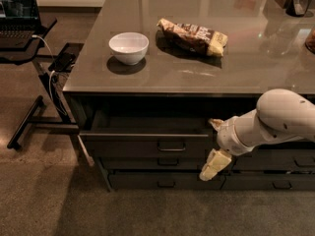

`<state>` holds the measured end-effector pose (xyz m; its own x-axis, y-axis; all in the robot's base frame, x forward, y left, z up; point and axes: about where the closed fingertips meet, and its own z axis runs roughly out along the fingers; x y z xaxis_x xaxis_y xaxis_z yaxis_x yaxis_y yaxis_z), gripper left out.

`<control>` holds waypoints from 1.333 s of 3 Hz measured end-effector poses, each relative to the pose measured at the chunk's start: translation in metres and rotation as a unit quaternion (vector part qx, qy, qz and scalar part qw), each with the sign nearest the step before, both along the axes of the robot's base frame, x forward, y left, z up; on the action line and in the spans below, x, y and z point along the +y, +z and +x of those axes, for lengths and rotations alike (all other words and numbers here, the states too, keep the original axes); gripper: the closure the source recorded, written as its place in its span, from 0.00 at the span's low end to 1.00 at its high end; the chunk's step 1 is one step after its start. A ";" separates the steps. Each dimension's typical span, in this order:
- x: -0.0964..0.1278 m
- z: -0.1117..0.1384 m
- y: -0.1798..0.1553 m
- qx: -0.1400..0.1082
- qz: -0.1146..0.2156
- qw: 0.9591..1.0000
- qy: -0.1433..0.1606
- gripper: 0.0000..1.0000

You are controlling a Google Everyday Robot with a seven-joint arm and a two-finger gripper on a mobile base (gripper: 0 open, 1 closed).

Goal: Close top drawer

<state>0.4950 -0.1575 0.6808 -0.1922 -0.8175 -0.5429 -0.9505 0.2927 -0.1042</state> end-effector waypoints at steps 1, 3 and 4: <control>-0.007 -0.011 0.006 0.001 0.014 1.000 0.001 0.00; -0.038 -0.063 0.038 -0.052 0.040 0.998 0.000 0.37; -0.036 -0.054 0.033 -0.049 0.026 0.998 -0.004 0.60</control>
Offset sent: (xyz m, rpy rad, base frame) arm -0.1267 -0.0484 0.0760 0.1373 -0.1826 0.0356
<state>0.4406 -0.1935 0.7136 -0.1420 -0.7861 -0.6015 -0.9344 0.3070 -0.1806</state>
